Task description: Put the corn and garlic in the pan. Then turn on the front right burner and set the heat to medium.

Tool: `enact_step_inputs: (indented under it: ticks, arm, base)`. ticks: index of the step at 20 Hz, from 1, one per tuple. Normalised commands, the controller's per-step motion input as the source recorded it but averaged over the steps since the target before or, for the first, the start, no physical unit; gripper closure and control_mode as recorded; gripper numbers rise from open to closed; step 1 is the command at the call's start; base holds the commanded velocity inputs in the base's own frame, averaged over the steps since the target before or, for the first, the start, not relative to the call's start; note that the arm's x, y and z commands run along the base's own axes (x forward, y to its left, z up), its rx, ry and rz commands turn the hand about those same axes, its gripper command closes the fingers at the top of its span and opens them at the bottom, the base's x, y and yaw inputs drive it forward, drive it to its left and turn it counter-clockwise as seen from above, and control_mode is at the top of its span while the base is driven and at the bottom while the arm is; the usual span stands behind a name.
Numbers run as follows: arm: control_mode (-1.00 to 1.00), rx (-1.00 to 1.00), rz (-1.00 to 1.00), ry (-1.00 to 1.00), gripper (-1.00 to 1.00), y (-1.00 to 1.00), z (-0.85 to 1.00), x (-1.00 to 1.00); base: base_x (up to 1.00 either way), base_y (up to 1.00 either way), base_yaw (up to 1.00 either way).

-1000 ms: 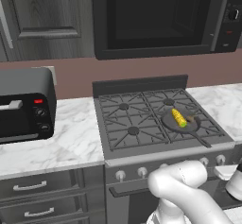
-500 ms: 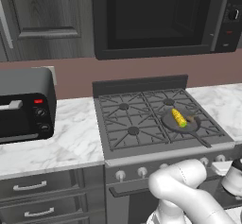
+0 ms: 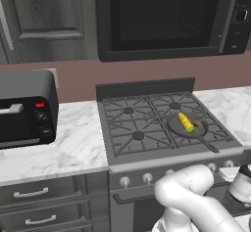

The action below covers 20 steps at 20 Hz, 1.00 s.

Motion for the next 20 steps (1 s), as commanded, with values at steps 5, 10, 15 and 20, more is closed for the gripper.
enact_step_inputs:
  ticks: [5, 10, 15, 20]
  arm:
    - [-1.0, 0.0, 0.0, 0.0, -1.0, -0.05, -0.06, 0.01]
    - [-1.0, 0.0, 0.0, 0.0, -1.0, 0.0, 0.0, 0.0]
    - [-1.0, 0.0, 0.0, 0.0, 1.0, 0.0, 0.0, 0.0]
    - [-1.0, 0.0, 0.0, 0.0, 1.0, 0.0, 0.0, 0.0]
  base:
    - [0.0, 0.0, 0.0]
    - [0.0, 0.0, 0.0]
    - [0.0, 0.0, 0.0]
    - [0.0, 0.0, 0.0]
